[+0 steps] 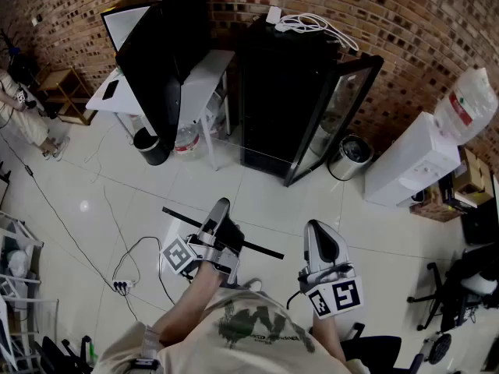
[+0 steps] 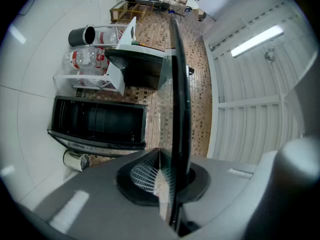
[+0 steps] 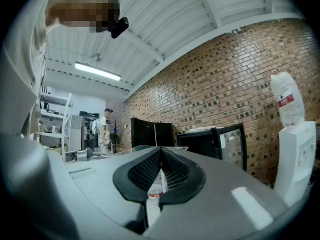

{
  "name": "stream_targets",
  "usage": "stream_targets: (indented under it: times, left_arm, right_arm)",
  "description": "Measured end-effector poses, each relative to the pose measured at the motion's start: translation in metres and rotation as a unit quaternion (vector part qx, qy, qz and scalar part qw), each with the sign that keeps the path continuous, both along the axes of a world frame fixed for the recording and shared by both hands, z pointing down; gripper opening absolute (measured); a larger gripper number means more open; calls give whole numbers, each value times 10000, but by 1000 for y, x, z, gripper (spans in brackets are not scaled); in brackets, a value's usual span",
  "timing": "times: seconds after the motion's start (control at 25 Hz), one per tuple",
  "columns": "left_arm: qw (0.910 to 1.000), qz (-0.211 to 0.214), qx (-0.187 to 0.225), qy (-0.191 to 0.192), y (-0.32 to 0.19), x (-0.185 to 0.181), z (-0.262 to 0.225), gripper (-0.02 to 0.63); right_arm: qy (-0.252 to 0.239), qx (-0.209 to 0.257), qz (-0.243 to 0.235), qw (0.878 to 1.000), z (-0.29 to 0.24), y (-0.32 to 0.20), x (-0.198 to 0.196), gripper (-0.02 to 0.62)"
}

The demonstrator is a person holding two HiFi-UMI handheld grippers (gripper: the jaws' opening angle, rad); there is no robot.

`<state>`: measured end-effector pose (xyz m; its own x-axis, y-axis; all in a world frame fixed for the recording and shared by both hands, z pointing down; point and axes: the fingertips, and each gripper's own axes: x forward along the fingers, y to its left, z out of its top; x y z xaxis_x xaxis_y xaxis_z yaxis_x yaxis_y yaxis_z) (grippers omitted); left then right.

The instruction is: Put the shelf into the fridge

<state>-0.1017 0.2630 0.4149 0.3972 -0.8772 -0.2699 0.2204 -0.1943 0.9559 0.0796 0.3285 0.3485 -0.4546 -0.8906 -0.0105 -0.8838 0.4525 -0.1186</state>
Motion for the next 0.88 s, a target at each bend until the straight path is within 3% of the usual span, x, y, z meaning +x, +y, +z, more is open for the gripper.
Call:
stream_targets:
  times: [0.48, 0.88]
  left_arm:
    - [9999, 71, 116, 19, -40, 24, 0, 11]
    - [9995, 281, 129, 50, -104, 31, 10, 11]
  right_arm:
    - [75, -22, 18, 10000, 8, -31, 20, 0]
    - [136, -56, 192, 9997, 17, -85, 19, 0]
